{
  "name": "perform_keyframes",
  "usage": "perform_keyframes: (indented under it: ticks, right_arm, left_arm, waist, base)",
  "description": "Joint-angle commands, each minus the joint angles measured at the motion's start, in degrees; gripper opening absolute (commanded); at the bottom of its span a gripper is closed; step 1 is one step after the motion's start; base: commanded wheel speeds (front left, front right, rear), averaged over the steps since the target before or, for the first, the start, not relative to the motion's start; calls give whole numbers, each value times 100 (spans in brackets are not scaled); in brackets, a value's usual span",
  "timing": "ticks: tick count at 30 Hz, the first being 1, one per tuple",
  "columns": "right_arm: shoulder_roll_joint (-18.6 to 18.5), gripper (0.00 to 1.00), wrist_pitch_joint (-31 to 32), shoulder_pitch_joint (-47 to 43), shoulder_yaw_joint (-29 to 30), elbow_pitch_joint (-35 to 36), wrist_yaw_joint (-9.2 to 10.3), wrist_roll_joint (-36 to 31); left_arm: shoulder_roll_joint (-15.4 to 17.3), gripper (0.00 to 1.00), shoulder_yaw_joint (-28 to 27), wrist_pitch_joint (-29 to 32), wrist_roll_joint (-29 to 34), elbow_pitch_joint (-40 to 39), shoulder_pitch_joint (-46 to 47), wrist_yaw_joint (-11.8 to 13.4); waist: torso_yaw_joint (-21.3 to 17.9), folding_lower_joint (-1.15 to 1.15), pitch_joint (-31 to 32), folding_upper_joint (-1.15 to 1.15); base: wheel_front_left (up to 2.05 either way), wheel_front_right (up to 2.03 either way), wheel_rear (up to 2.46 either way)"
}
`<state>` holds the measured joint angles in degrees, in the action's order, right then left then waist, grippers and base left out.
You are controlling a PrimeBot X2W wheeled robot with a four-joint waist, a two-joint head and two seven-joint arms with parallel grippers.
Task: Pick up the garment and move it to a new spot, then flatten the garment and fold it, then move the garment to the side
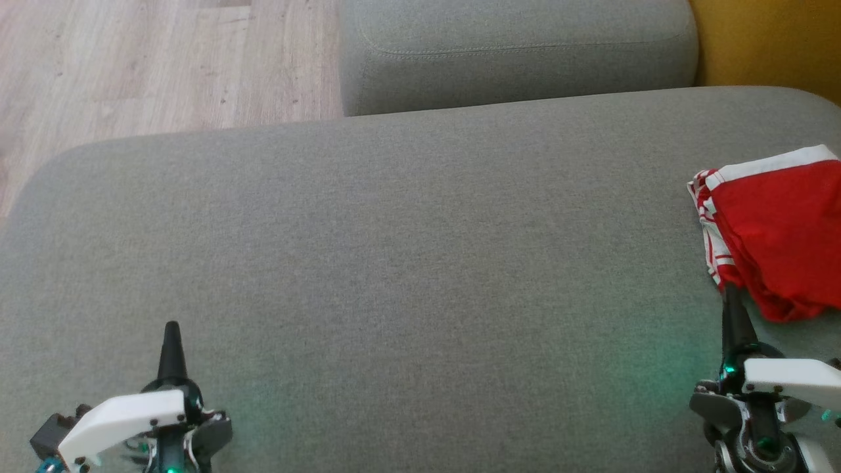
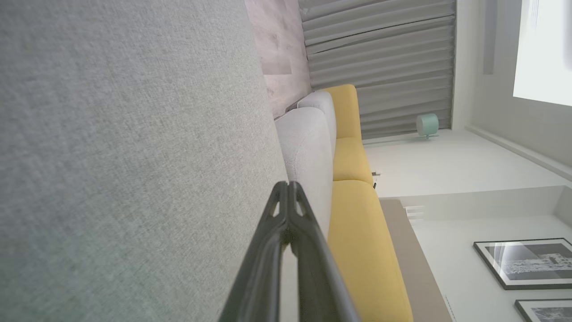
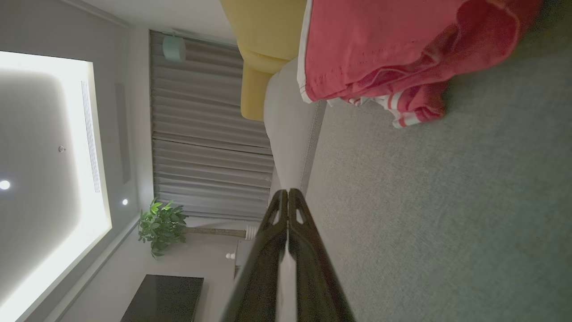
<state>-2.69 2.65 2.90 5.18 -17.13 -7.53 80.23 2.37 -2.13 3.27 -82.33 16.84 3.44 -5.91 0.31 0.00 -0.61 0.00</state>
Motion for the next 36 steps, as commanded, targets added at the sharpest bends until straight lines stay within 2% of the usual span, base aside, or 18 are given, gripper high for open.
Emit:
perform_keyframes:
  ticks: [1, 17, 36]
  right_arm:
    - [-72, 0, 66, 297, -60, 247, 4, 226]
    - [-69, 0, 330, 322, 68, 314, 4, 1249]
    - [-57, 0, 344, 323, 85, 313, 4, 1234]
  left_arm:
    - [45, 0, -234, 61, -173, -212, 271, -64]
    - [51, 0, -446, 327, -978, -277, 277, -158]
    - [51, 0, -446, 327, -978, -277, 276, -158]
  waist:
    - [-3, 0, 5, 0]
    - [-31, 0, 43, 0]
    - [-31, 0, 43, 0]
  base:
    - [0, 0, 0]
    - [0, 0, 0]
    - [0, 0, 0]
